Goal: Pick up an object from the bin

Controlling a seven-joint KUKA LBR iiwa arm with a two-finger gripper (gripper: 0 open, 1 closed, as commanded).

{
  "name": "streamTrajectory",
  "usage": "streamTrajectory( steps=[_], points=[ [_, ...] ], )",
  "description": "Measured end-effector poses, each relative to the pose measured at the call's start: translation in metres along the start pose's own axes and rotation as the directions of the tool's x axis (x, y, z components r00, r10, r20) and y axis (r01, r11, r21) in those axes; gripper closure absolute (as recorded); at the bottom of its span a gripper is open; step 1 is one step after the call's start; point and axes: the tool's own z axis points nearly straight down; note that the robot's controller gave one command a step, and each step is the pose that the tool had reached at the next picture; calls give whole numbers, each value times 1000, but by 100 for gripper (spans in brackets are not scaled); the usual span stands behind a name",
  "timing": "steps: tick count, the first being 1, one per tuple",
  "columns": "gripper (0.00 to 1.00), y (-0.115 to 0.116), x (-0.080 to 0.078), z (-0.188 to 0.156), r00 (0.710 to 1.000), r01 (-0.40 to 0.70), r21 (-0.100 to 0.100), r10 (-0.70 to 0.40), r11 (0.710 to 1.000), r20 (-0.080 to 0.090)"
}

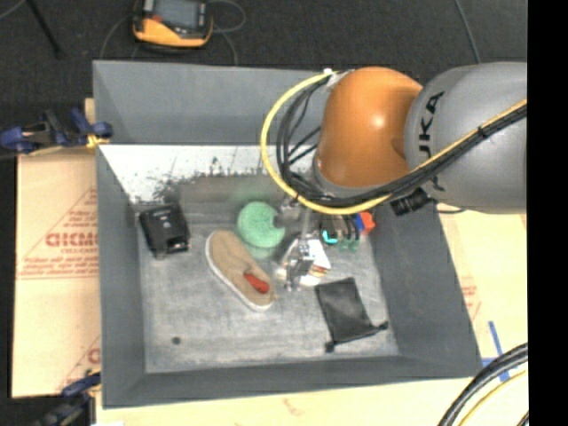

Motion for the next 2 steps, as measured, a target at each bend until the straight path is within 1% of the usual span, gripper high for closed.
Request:
streamTrajectory(
  steps=[1, 2],
  points=[
    [0, 0, -1, -4, 1000, -1, -1, 1, 1000, 7],
    [0, 26, -22, 48, 1000, -13, -1, 13, 1000, 15]
  ],
)
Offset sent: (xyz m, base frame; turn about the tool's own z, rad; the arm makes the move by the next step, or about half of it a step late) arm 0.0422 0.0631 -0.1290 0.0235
